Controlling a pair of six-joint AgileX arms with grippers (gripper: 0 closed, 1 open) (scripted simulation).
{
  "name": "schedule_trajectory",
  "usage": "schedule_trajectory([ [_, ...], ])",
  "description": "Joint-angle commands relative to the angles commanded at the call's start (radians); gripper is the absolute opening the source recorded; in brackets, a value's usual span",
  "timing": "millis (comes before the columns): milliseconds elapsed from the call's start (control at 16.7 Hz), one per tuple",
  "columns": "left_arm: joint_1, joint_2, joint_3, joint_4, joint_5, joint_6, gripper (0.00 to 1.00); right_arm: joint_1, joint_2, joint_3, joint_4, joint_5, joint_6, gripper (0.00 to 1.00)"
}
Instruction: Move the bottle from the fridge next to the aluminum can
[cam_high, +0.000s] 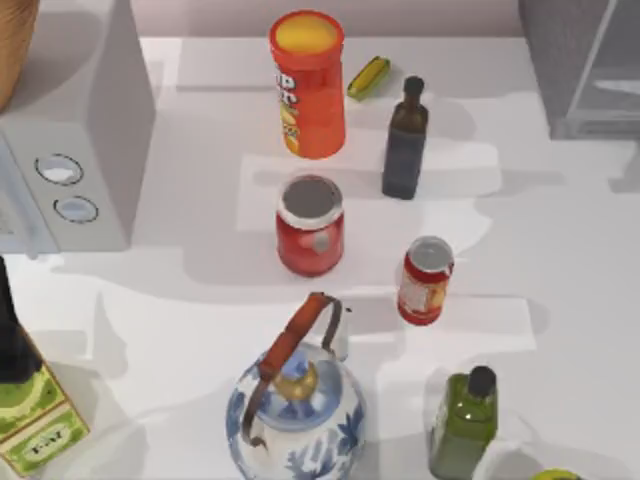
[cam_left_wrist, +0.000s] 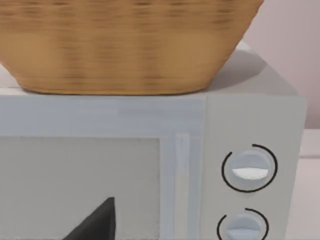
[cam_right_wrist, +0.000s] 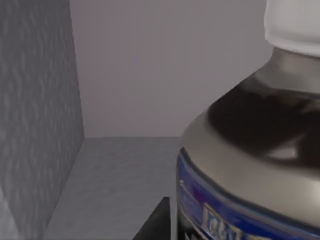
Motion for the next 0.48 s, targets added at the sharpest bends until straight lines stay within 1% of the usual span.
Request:
schedule_trajectory([
  [300,0.000,0.000,0.000,0.000,0.000,0.000,1.00,-0.006,-0.036,-0.037,0.016,-0.008,0.000,0.00],
  [480,0.000,0.000,0.000,0.000,0.000,0.000,1.00,0.013,-0.022,-0.049,0.028,0.008,0.001,0.00],
])
